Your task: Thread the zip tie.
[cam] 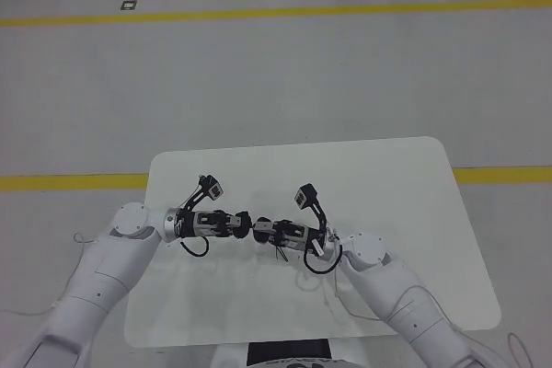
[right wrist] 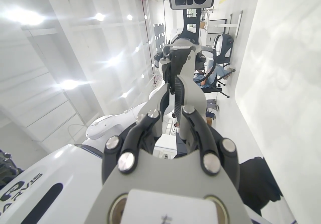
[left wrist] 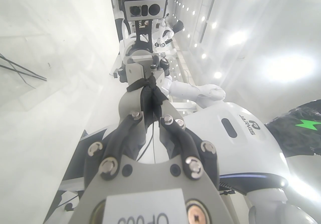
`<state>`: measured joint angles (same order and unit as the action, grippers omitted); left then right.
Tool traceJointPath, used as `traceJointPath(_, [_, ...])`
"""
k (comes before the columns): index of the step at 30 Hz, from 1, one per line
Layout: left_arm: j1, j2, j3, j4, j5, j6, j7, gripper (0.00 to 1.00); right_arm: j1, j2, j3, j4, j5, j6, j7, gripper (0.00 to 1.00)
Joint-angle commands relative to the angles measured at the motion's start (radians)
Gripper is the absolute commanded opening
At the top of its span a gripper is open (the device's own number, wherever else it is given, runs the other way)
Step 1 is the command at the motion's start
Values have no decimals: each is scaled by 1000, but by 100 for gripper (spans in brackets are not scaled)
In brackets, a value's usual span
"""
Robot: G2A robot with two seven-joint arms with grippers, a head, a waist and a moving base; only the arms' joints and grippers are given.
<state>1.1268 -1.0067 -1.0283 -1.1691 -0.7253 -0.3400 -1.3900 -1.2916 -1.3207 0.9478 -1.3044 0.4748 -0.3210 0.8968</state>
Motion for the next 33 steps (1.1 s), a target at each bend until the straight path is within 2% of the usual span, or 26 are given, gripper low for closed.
traceJointPath(1, [0, 0, 0, 0, 0, 0, 0, 0, 2, 0, -2, 4, 1, -1, -1, 0])
traceJointPath(10, [0, 0, 0, 0, 0, 0, 0, 0, 1, 1, -4, 6, -8, -12, -10, 0])
traceJointPath(12, [0, 0, 0, 0, 0, 0, 0, 33, 0, 2, -3, 4, -8, -17, -15, 0])
traceJointPath(13, [0, 0, 0, 0, 0, 0, 0, 42, -1, 2, -2, 3, -7, -19, -17, 0])
traceJointPath(15, [4, -1, 2, -7, 3, 4, 24, 50, -3, 2, 1, 0, -5, -19, -23, 0])
traceJointPath(18, [14, 1, 1, -27, 11, 10, 49, 51, -7, 3, 7, -4, -2, -19, -30, 0])
traceJointPath(23, [21, 5, -3, -38, 14, 16, 52, 51, -14, 4, 19, -11, 4, -19, -39, 0])
traceJointPath(33, [23, 8, -2, -42, 6, 20, 47, 42, -31, 3, 49, -22, 23, -19, -70, 0])
